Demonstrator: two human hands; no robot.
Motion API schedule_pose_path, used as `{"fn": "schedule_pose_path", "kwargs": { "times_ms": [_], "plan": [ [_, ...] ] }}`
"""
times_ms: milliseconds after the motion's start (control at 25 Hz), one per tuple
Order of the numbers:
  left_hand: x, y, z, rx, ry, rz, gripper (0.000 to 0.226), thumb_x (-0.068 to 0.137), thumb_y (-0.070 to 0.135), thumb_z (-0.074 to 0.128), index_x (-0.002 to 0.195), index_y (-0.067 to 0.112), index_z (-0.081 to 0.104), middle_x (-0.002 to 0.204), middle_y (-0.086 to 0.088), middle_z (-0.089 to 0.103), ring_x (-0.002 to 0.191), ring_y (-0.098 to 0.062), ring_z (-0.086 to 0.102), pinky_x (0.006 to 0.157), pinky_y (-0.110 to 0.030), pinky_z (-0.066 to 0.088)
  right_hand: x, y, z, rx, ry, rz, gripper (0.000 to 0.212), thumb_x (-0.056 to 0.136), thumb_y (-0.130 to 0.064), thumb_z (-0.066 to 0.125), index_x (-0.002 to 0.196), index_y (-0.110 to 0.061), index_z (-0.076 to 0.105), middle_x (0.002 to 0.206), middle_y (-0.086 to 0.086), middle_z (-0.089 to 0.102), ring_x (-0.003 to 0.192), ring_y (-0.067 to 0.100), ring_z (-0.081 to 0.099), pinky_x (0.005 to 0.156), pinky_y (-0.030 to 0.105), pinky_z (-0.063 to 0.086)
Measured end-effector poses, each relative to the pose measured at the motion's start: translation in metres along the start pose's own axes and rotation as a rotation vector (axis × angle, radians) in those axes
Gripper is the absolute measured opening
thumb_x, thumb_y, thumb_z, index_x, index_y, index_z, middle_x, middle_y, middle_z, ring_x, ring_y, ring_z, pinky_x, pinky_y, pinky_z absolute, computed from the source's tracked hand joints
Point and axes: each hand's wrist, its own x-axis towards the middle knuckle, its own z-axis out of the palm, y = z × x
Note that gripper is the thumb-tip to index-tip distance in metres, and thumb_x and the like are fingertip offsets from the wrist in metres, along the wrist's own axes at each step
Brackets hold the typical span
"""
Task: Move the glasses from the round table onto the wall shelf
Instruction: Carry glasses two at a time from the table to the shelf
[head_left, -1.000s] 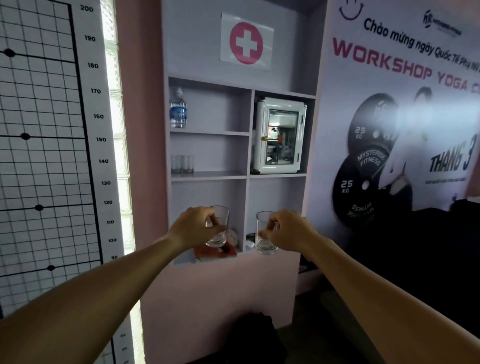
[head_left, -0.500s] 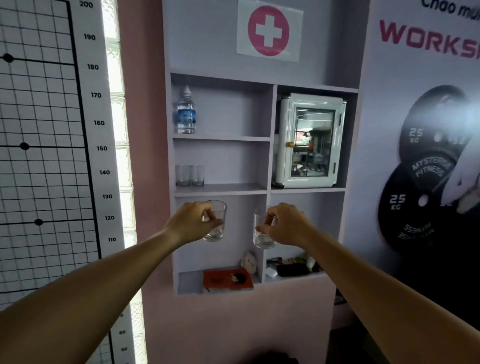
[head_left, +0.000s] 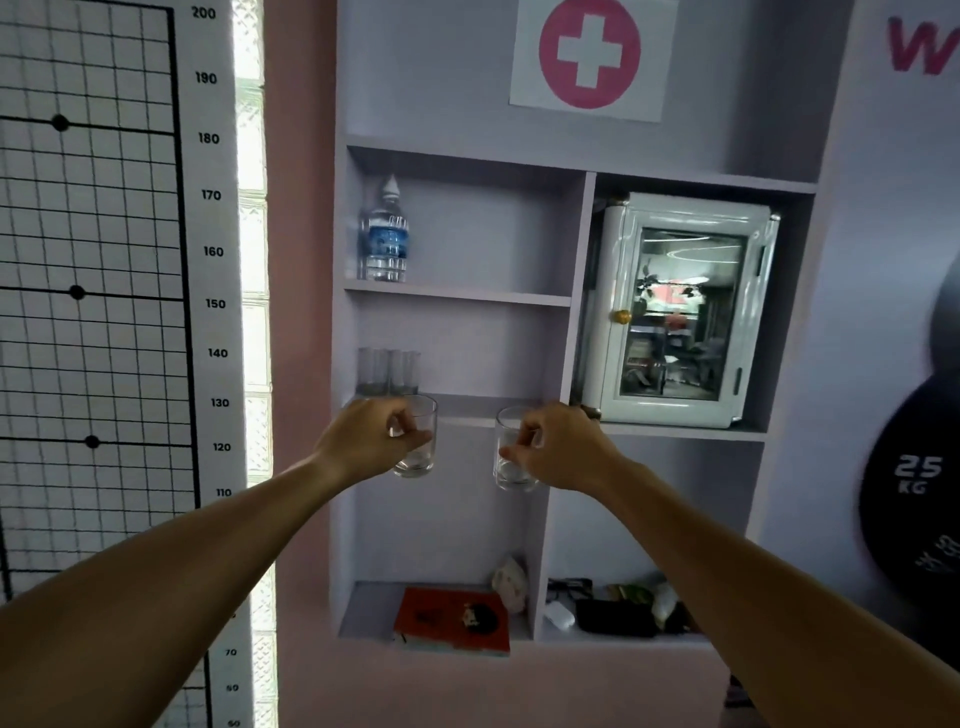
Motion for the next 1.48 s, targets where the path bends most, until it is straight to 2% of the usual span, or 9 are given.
{"fn": "schedule_pose_path", "kwargs": {
  "times_ms": [200,320,680,800,1000,1120,1200,1320,1480],
  "plan": [
    [0.037,-0.018,0.012,0.015,0.004,-0.042,0.019,0.081,0.047,0.071,0.074,0.029,0.066,0.079,0.016,0.067,0.077,-0.005,0.061,0.062,-0.020,0.040,0.050,0.012,0.018,0.022,0.021,-0.041,0.023,0.081,-0.050,0.070,0.075,-0.029,0.065,0.086,-0.006,0.064,0.080,0.015,0.062,0.082,0.036,0.053],
    [0.063,-0.035,0.015,0.010,0.022,-0.045,0.022,0.082,0.047,0.070,0.081,0.025,0.070,0.086,0.012,0.071,0.081,-0.009,0.065,0.070,-0.028,0.048,0.083,0.014,0.028,0.044,0.039,-0.039,0.022,0.081,-0.052,0.068,0.077,-0.030,0.065,0.095,-0.004,0.064,0.086,0.017,0.062,0.089,0.041,0.050],
    [0.127,-0.107,0.043,-0.029,0.034,-0.024,0.023,0.081,0.044,0.073,0.071,0.025,0.065,0.073,0.010,0.069,0.069,-0.009,0.065,0.060,-0.026,0.046,0.179,0.009,0.084,0.048,0.053,0.001,0.020,0.079,-0.049,0.069,0.074,-0.030,0.066,0.085,-0.008,0.061,0.080,0.016,0.054,0.094,0.042,0.044],
    [0.143,-0.120,0.050,-0.057,0.023,-0.019,0.022,0.081,0.043,0.073,0.074,0.024,0.066,0.076,0.009,0.070,0.071,-0.010,0.066,0.066,-0.031,0.053,0.201,0.007,0.100,0.052,0.052,0.019,0.021,0.080,-0.051,0.067,0.073,-0.030,0.065,0.085,-0.009,0.063,0.081,0.015,0.055,0.088,0.039,0.044],
    [0.162,-0.126,0.059,-0.059,-0.013,-0.061,0.024,0.083,0.043,0.067,0.074,0.026,0.053,0.079,0.002,0.069,0.072,-0.016,0.065,0.061,-0.027,0.049,0.229,0.006,0.118,0.094,0.072,0.035,0.023,0.078,-0.053,0.065,0.068,-0.033,0.060,0.074,-0.018,0.057,0.074,0.012,0.054,0.075,0.033,0.041],
    [0.164,-0.128,0.063,-0.047,-0.017,-0.054,0.023,0.086,0.042,0.066,0.083,0.025,0.051,0.085,0.003,0.069,0.077,-0.015,0.065,0.062,-0.023,0.049,0.242,0.007,0.127,0.151,0.057,0.031,0.024,0.077,-0.054,0.065,0.067,-0.035,0.056,0.092,-0.011,0.065,0.085,0.015,0.057,0.080,0.035,0.046],
    [0.163,-0.131,0.064,-0.028,0.012,-0.066,0.023,0.087,0.043,0.065,0.088,0.025,0.051,0.086,0.006,0.066,0.077,-0.014,0.064,0.060,-0.020,0.043,0.246,0.007,0.133,0.204,0.066,0.019,0.022,0.076,-0.055,0.066,0.071,-0.036,0.056,0.100,-0.008,0.065,0.088,0.015,0.058,0.079,0.034,0.047],
    [0.159,-0.135,0.065,0.005,0.050,-0.091,0.031,0.087,0.045,0.062,0.102,0.020,0.050,0.090,0.005,0.065,0.080,-0.020,0.065,0.066,-0.029,0.045,0.250,0.007,0.137,0.289,0.056,-0.016,0.021,0.078,-0.051,0.067,0.088,-0.038,0.055,0.102,-0.006,0.062,0.088,0.017,0.060,0.070,0.028,0.044],
    [0.156,-0.137,0.061,0.127,0.088,-0.099,0.039,0.089,0.044,0.063,0.108,0.014,0.046,0.099,-0.006,0.067,0.084,-0.029,0.067,0.067,-0.033,0.050,0.255,0.006,0.136,0.400,-0.017,-0.037,0.031,0.083,-0.041,0.063,0.112,-0.034,0.054,0.120,0.001,0.060,0.099,0.022,0.061,0.078,0.031,0.049]
  ]
}}
